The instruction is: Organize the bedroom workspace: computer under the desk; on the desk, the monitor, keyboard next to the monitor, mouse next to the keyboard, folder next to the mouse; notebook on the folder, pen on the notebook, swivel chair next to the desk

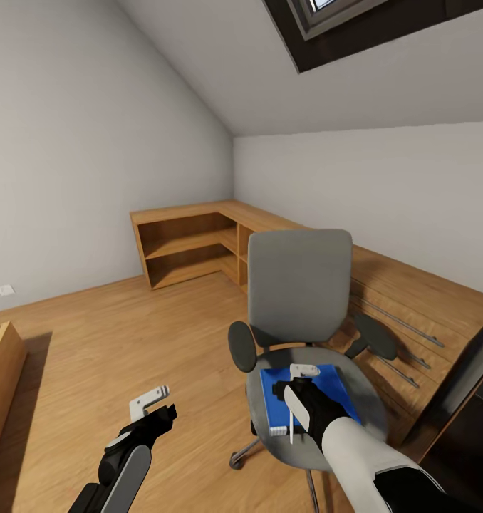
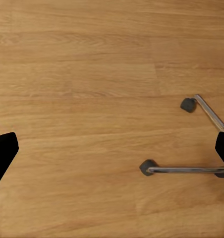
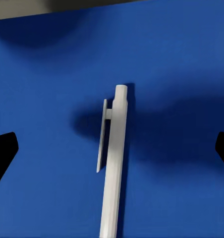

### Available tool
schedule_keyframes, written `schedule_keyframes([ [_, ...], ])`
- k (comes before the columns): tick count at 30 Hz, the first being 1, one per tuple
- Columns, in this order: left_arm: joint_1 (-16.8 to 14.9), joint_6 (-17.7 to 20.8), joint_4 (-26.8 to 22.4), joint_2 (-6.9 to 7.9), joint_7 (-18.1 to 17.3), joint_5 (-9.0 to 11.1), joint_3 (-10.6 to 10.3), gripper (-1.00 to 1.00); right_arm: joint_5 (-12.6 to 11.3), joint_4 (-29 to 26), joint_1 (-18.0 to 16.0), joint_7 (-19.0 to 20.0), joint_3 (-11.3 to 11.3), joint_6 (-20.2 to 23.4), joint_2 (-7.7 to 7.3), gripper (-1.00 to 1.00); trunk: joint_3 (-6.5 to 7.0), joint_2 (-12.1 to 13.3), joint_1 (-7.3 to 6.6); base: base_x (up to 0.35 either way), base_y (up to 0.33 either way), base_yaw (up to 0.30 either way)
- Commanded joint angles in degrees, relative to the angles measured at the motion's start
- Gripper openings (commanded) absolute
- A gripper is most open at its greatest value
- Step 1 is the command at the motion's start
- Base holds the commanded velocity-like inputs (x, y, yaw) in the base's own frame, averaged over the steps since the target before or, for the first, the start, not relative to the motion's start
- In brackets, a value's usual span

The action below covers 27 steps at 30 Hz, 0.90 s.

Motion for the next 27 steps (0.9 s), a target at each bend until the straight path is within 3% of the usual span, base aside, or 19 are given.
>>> schedule_keyframes([
  [1,0.0,0.1,-0.1,0.01,0.5,0.4,-0.1,1.00,-0.6,-0.1,0.0,-0.5,0.3,0.2,0.00,1.00,-0.06,0.0,0.00,0.000,0.000,0.000],
  [18,0.0,0.1,-0.1,0.01,0.5,0.4,-0.1,1.00,-0.5,0.1,0.0,-0.9,0.3,0.4,0.00,1.00,-0.06,0.0,0.00,0.000,0.000,0.000],
  [27,0.0,0.1,-0.1,0.01,0.5,0.4,-0.1,1.00,-0.5,0.2,0.0,-4.5,0.4,0.3,0.00,1.00,-0.06,0.0,0.00,0.000,0.000,0.000],
])
